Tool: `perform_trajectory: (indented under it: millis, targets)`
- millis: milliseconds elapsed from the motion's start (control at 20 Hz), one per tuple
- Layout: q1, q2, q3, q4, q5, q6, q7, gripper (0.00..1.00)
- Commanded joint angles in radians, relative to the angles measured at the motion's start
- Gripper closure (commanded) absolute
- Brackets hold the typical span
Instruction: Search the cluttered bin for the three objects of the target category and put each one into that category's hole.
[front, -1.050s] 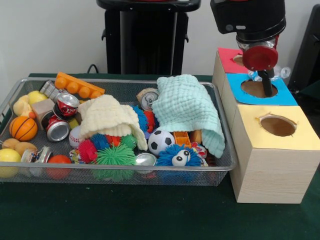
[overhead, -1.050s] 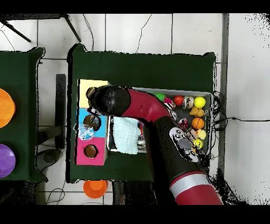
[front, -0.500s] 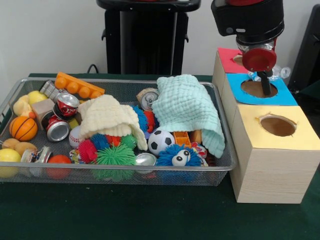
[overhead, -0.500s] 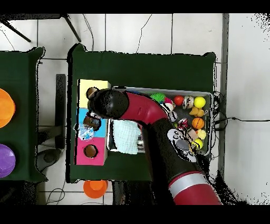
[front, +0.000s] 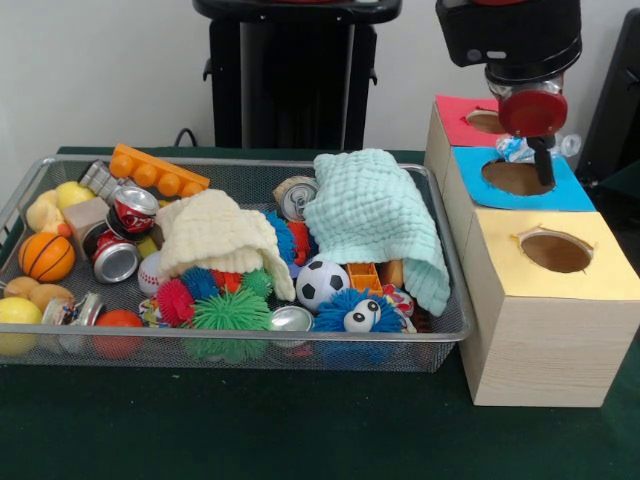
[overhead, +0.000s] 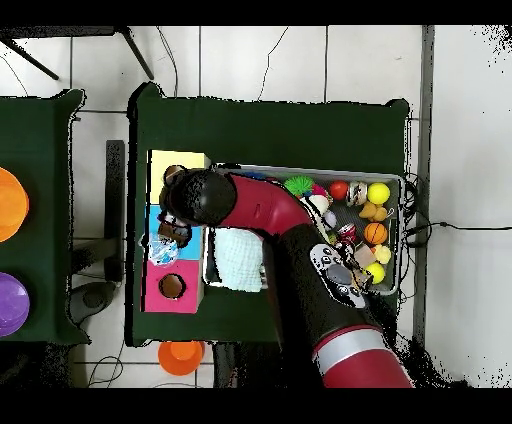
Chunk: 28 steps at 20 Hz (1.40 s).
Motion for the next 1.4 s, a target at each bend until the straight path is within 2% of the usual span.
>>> perform_trajectory:
  millis: [50,800,1400]
  targets:
    - [0.013,0.039,-0.015,0.04,-0.05,0.108,0.19,0.0]
    - [0.053,0.09,-0.091,0.001,-0.08,0.161,0.216,0.0]
    - [0.052,0.088,-0.088,0.011,-0.075,0.169,0.226,0.0]
